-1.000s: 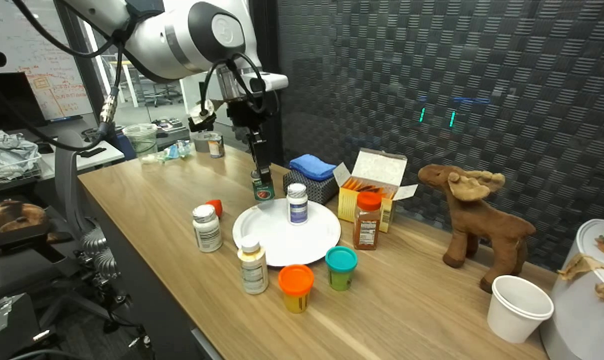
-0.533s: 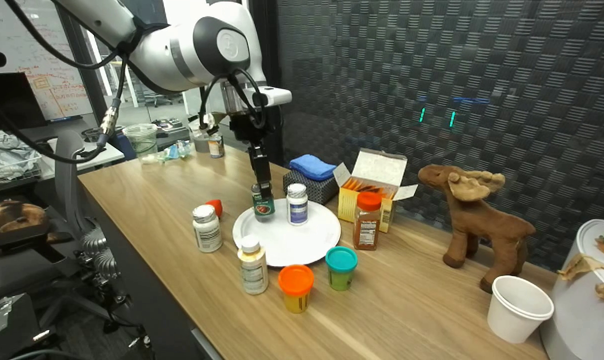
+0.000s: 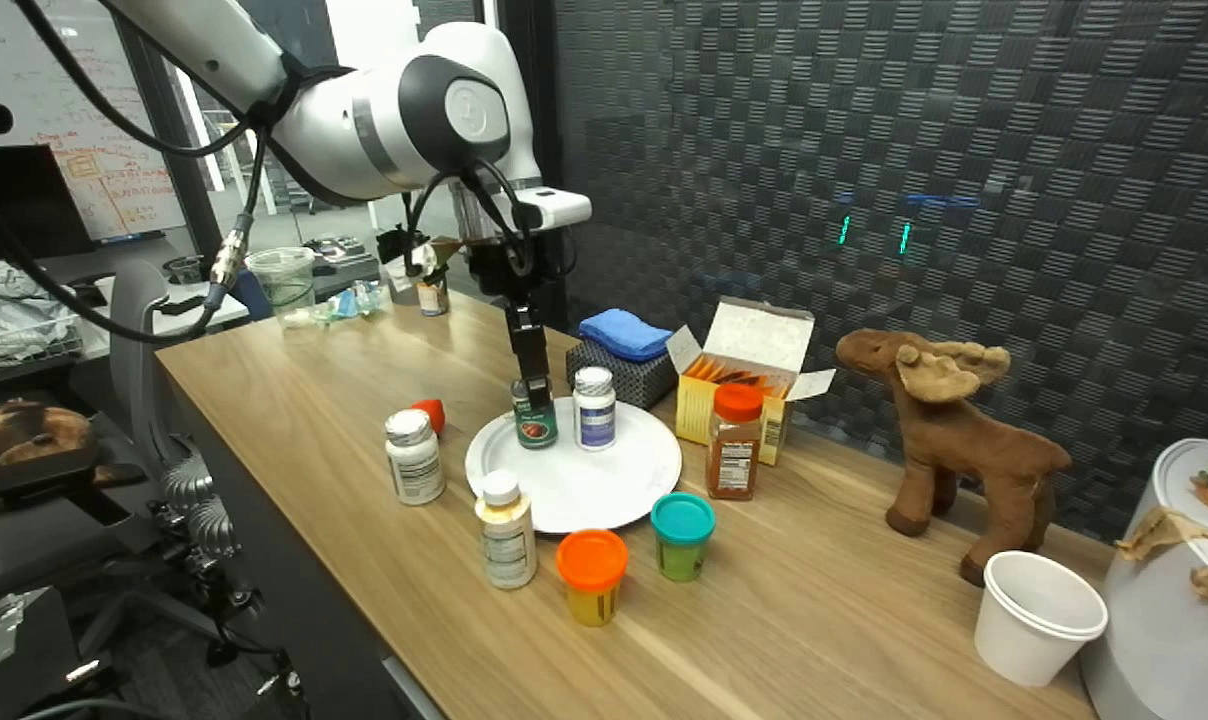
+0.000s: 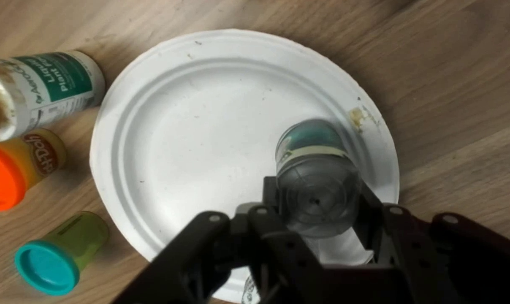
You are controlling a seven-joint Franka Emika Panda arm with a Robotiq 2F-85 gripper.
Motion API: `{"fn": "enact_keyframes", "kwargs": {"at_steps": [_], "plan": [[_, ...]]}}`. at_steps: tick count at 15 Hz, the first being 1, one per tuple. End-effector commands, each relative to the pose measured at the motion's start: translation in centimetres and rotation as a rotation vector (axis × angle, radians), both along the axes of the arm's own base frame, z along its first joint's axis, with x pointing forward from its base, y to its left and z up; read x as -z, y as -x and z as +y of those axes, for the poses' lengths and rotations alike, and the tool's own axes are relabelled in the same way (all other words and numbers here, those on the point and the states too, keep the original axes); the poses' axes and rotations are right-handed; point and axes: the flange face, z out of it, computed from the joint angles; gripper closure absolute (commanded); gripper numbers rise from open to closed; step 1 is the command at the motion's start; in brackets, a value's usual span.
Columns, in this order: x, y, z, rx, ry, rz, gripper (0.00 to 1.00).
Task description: Pick up the bottles and small containers and put them on the white plate.
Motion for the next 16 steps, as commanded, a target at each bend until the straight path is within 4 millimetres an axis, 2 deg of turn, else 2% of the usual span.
{"fn": "enact_keyframes", "kwargs": {"at_steps": [1, 4, 5, 9, 11, 13, 16], "plan": [[-1.0, -0.3, 0.1, 0.014, -0.020, -0.043, 0.26], [-3.0, 0.2, 0.2, 0.020, -0.025, -0.077, 0.04], [-4.0, 0.6, 0.2, 0.024, -0.024, -0.091, 0.00], [-7.7, 3.1, 0.2, 0.030, -0.031, -0.134, 0.00], [-9.0, 5.1, 0.5, 0.011, -0.040, -0.141, 0.00], [-9.5, 7.1, 1.3, -0.027, -0.046, -0.147, 0.00], [-9.1, 9.6, 3.1, -0.085, -0.053, -0.149, 0.00]]}}
